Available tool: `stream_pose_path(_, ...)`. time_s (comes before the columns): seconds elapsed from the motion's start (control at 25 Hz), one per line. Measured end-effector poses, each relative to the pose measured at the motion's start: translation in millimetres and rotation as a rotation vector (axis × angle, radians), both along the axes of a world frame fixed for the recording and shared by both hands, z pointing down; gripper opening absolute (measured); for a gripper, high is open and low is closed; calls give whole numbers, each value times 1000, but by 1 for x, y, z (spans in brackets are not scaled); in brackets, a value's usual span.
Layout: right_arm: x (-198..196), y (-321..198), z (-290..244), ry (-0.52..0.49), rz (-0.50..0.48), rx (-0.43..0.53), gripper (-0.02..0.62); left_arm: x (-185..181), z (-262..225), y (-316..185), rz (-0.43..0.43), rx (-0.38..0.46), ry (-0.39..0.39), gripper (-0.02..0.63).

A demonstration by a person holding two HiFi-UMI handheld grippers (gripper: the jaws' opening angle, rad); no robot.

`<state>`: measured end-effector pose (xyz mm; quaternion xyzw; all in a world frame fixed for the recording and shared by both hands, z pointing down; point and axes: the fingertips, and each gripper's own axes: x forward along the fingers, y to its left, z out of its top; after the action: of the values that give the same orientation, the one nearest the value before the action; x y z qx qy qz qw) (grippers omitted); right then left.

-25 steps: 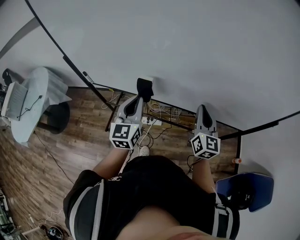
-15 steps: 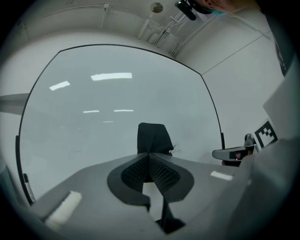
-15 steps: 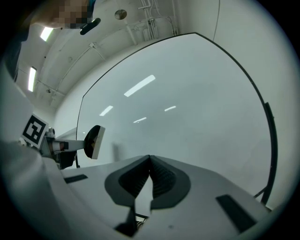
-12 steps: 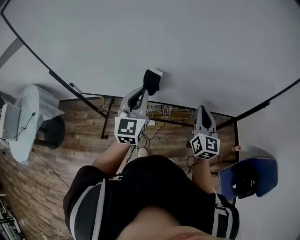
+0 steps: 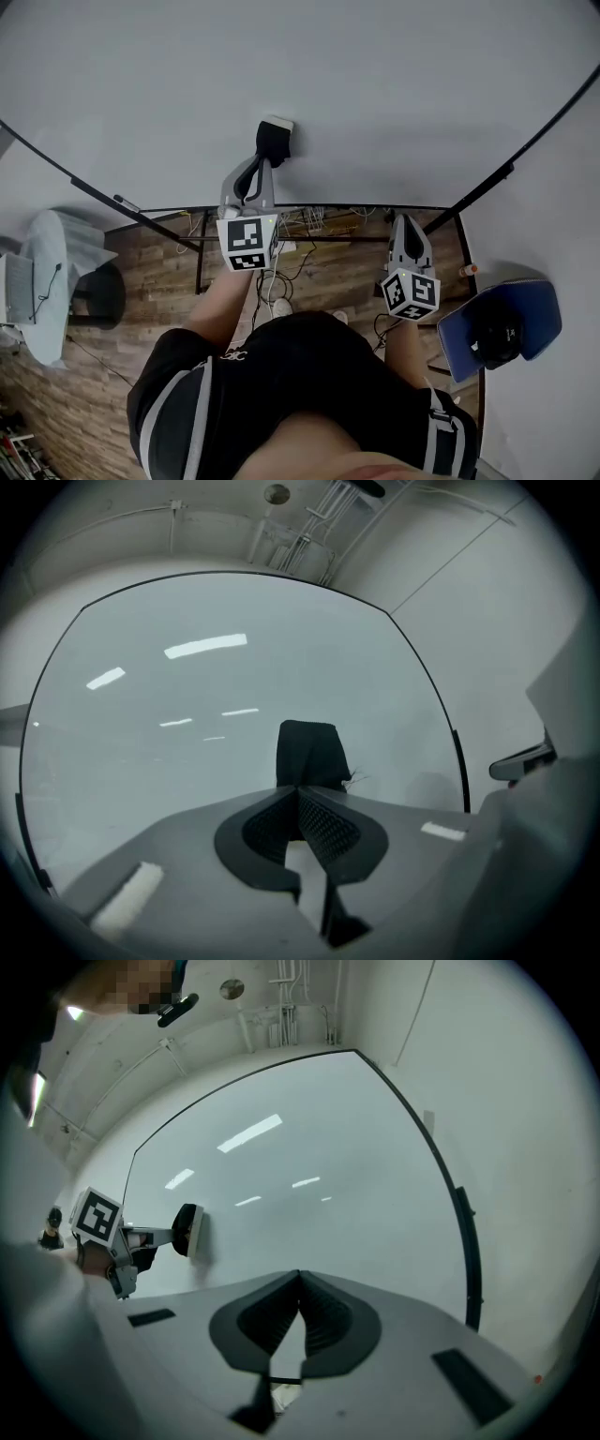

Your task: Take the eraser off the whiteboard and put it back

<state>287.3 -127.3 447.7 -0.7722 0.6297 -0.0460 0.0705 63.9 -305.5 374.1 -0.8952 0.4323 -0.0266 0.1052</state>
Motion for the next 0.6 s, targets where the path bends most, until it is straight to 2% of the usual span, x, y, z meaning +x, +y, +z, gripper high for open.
stream_pose_path(0.16,14,11,5,-5,33,-9,6,12,6,-8,18,-39,28,14)
stream_pose_path(0.4,22,13,9,-14,38,-20,6,13,5,-6,-8,-4,26,15)
stream_pose_path(0.6,14,-2,8,-12,-8,-16,6,14,6,0,68,-63,93,15)
